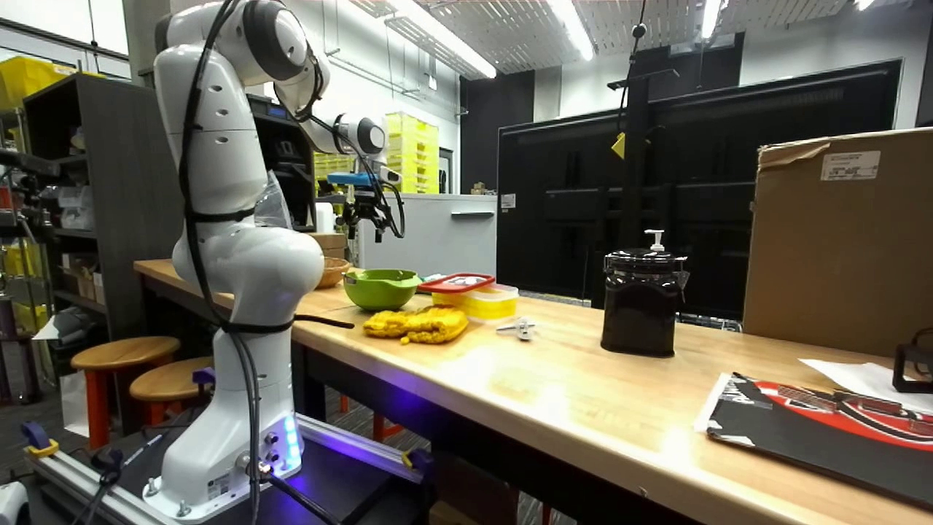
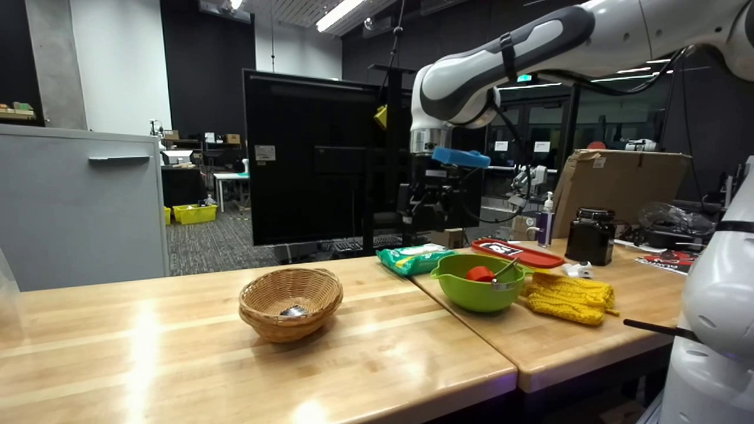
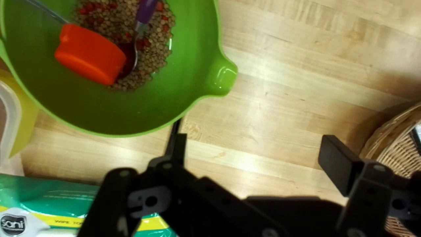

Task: Move the brown baskets to the right

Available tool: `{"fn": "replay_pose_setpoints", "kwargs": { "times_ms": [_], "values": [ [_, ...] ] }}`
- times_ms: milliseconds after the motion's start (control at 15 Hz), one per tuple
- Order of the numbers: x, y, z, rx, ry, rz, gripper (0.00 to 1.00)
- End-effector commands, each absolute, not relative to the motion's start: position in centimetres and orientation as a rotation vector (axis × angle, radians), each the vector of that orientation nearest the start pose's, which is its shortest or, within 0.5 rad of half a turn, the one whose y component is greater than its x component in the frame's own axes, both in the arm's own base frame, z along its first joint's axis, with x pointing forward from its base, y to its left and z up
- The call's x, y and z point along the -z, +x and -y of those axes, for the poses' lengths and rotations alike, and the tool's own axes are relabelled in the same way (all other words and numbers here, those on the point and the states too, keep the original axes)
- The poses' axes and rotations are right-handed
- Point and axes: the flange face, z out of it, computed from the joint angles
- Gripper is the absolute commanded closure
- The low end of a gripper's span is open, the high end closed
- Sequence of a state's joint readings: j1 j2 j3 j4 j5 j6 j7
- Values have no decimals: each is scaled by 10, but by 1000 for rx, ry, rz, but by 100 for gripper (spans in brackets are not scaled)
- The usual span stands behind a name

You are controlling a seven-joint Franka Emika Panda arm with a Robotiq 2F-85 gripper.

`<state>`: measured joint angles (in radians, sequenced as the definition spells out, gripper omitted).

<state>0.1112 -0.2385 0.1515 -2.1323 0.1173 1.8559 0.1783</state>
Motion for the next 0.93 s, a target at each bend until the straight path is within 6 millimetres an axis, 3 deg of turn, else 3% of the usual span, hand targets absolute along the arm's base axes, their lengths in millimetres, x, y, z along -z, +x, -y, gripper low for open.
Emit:
{"fn": "replay_pose_setpoints", "kwargs": {
  "times_ms": [0,533,867],
  "values": [
    [-501,474,-180,-87,-3051,29,0],
    [-473,494,-270,-58,-3023,63,0],
    [-446,513,-310,-72,-2982,132,0]
  ]
}}
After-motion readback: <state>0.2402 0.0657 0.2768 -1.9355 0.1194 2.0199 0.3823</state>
